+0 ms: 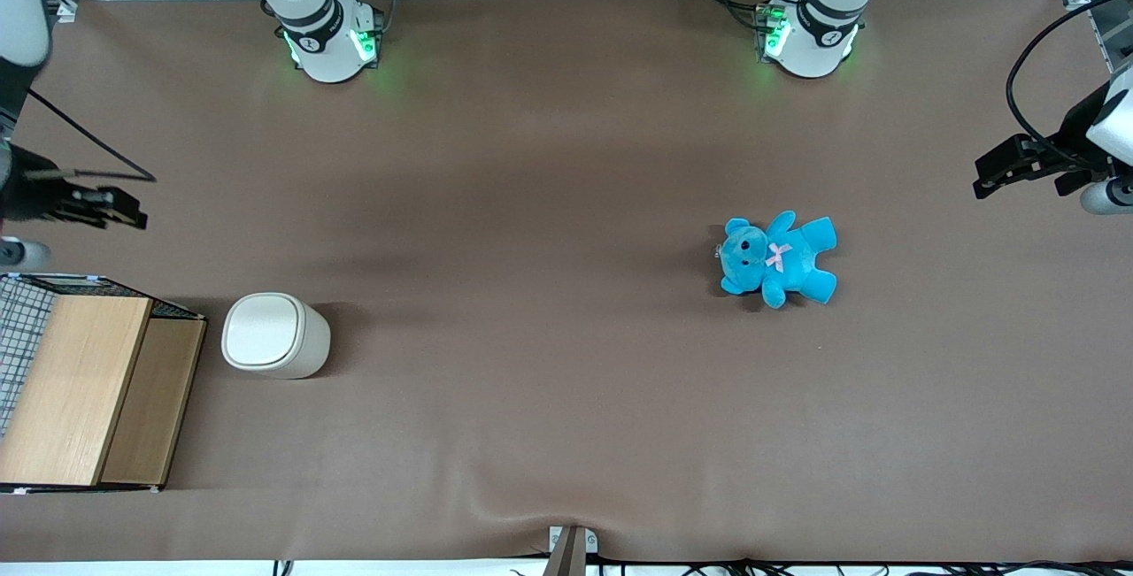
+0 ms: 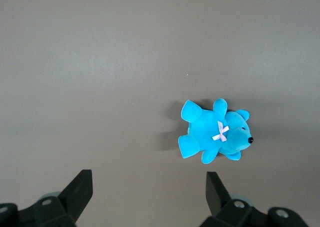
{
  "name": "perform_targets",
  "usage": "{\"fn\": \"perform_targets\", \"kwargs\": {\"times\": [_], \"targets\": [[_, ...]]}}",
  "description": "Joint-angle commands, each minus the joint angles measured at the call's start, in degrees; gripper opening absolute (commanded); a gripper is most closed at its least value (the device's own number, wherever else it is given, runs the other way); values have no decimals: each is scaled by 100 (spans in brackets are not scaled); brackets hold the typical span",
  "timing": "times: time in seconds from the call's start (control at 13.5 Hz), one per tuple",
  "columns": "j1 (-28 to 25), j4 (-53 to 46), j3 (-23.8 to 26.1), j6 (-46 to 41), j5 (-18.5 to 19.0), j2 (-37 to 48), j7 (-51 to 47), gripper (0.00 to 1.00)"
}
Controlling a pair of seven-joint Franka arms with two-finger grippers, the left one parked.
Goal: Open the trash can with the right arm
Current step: 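Move the right gripper over the white trash can's lid, then press the lid with the right gripper to pop it open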
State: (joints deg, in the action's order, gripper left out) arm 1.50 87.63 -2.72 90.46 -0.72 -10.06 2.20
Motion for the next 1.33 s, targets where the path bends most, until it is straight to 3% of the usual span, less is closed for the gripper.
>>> {"fn": "perform_targets", "kwargs": {"times": [0.0,0.15,0.3,1.26], "targets": [[-27,-53,8,243,72,-241,-132,21],[-53,-62,8,541,81,-469,-132,6],[-45,-62,8,867,72,-768,-97,1],[-124,299,8,2616,72,-1902,42,0]]}}
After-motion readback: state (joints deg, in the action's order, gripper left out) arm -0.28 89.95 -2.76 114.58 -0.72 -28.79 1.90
